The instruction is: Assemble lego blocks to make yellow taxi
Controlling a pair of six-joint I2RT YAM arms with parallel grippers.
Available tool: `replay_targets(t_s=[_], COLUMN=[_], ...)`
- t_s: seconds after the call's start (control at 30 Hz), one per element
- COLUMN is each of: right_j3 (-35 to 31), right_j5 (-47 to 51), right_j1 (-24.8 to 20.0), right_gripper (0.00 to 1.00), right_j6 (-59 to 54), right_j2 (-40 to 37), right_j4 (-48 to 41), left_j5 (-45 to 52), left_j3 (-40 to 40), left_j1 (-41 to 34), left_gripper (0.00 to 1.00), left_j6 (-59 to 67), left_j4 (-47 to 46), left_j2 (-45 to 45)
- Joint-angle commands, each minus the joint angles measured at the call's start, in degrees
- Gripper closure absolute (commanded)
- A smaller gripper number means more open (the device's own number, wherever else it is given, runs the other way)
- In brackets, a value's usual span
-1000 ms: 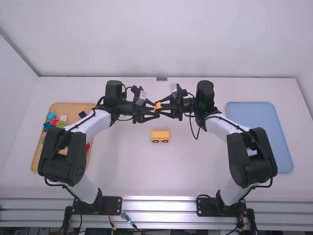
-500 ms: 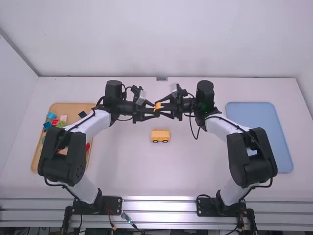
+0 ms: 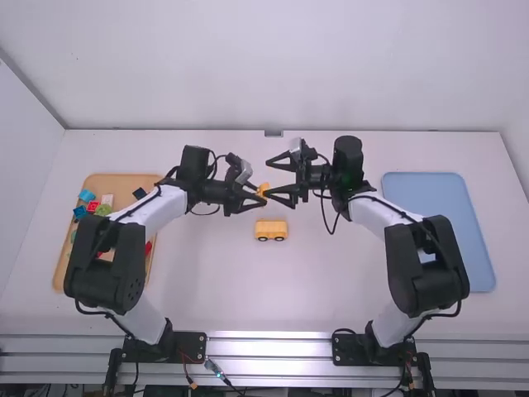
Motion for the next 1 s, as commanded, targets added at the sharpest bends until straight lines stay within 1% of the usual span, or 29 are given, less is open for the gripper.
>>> replay_targets(t_s=[0.0,0.03,0.1,0.17,0.23,0.3,0.37,0.4,0.43,0.53,0.6,0.67,0.73,0.77,0.83,0.97], right_j3=[1.75,1.75,1.75,1.75,1.77,1.75,1.75,1.75,1.75,1.75,1.75,1.75,1.75,1.75,1.75,1.75], right_j5=[4.28,5.73,7.80,9.57,10.78,11.37,12.35,13.40,14.29,15.56,15.52,15.54,15.56,15.56,15.56,15.54], right_j1=[-0.66,-1.20,-1.88,-2.14,-2.14,-2.19,-2.14,-1.97,-1.97,-2.03,-2.03,-2.10,-2.12,-2.12,-2.03,-2.03], right_gripper=[0.01,0.01,0.01,0.01,0.01,0.01,0.01,0.01,0.01,0.01,0.01,0.01,0.01,0.01,0.01,0.01], right_j6=[-0.48,-1.53,-1.68,-1.79,-3.02,-4.33,-4.28,-4.28,-4.31,-4.31,-4.68,-4.70,-4.70,-4.70,-4.70,-4.66], right_j2=[-0.31,-0.31,-0.31,-0.31,-0.31,-0.31,-0.31,-0.31,-0.31,-0.31,-0.31,-0.31,-0.31,-0.31,-0.31,-0.31], right_j4=[-1.18,-2.69,-4.46,-5.86,-7.45,-8.85,-10.01,-10.73,-11.41,-12.96,-13.40,-13.60,-13.64,-13.62,-13.66,-13.77], left_j5=[-9.88,-14.47,-20.09,-26.38,-31.21,-36.96,-40.92,-43.08,-44.98,-48.65,-49.94,-50.86,-52.28,-52.39,-54.62,-56.54], left_j3=[3.39,5.46,8.15,10.56,11.61,11.76,11.02,10.32,9.31,6.54,4.20,1.73,-2.08,-2.27,-4.63,-5.05], left_j1=[0.00,0.00,0.00,-0.02,-0.02,0.00,0.00,0.00,-0.02,-0.02,-0.02,0.04,-0.74,-0.85,-2.75,-5.07], left_gripper=[0.98,0.98,0.98,0.95,0.95,0.98,0.98,0.96,0.91,0.91,0.92,0.89,0.90,0.90,0.91,0.93], left_j6=[9.20,15.23,23.08,29.73,33.22,35.65,36.87,36.83,36.83,36.81,35.89,33.88,33.22,33.22,32.87,32.22], left_j4=[-6.12,-13.84,-23.34,-31.45,-35.43,-37.18,-37.18,-36.39,-35.39,-32.94,-29.57,-25.44,-20.31,-20.09,-16.15,-14.62], left_j2=[0.37,0.37,0.37,0.37,0.37,0.37,0.37,0.37,0.42,0.44,0.44,0.44,0.63,0.70,2.23,4.26])
